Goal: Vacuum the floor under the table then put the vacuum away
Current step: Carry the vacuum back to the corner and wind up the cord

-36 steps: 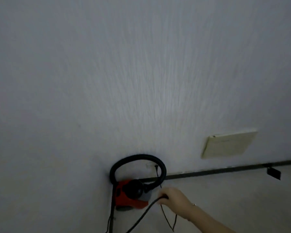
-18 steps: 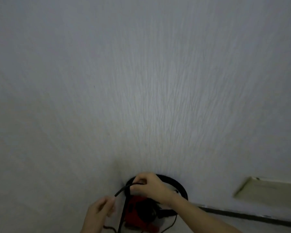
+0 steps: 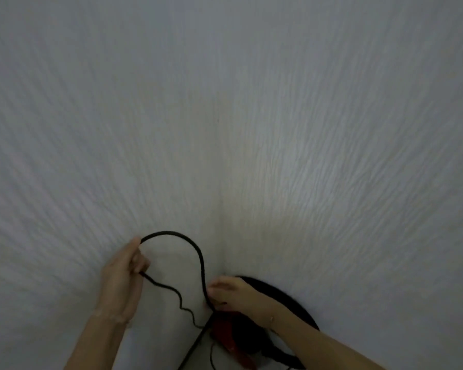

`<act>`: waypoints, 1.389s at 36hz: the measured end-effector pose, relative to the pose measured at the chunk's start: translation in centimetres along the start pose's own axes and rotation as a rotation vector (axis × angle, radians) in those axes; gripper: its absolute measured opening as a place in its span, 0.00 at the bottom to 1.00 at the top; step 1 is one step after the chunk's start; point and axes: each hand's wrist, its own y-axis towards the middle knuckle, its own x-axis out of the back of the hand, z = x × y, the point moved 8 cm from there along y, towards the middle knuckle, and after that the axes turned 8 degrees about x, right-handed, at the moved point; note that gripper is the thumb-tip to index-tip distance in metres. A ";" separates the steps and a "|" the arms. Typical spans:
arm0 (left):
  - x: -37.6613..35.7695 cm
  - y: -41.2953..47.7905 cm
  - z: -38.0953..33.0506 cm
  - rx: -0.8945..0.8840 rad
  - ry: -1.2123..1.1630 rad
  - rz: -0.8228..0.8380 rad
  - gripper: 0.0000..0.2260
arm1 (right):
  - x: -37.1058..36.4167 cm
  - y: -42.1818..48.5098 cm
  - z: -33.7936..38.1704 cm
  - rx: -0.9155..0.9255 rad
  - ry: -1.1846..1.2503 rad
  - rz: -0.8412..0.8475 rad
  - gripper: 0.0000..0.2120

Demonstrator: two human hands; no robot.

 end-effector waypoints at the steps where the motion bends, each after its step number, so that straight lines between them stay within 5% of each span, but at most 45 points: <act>1: 0.2 0.2 -0.4 0.003 -0.028 -0.014 0.22 | -0.6 0.3 0.8 0.025 0.030 0.016 0.06; 14: -1.0 0.4 -0.4 -0.012 0.337 -0.120 0.18 | 0.1 4.0 9.1 0.325 0.342 -0.168 0.12; 20: -4.4 0.2 1.9 0.032 0.486 0.110 0.07 | 1.4 4.5 13.0 0.414 0.440 -0.162 0.11; 25: -8.0 -0.6 7.1 0.176 0.513 0.375 0.19 | 0.9 4.7 14.5 0.438 0.550 -0.119 0.11; 29: -8.5 -1.3 12.4 0.226 0.734 0.387 0.01 | 0.9 4.3 15.1 0.443 0.589 -0.106 0.11; 30: -8.2 -1.3 13.1 0.228 0.758 0.359 0.06 | 1.3 4.2 15.1 0.440 0.597 -0.120 0.10; 33: -6.6 -1.1 13.8 0.223 0.770 0.257 0.14 | 3.8 3.6 14.3 0.406 0.607 -0.249 0.10; 39: -5.0 -1.8 13.7 0.183 0.801 0.248 0.13 | 10.3 1.3 8.2 0.234 0.593 -0.546 0.08; 46: -2.9 -2.6 14.6 0.228 0.740 0.169 0.17 | 13.2 -0.7 -1.6 -0.124 0.476 -0.656 0.05; 50: -2.0 -2.8 16.3 0.228 0.831 0.140 0.22 | 14.0 -0.5 -2.1 -0.063 -0.185 -0.648 0.21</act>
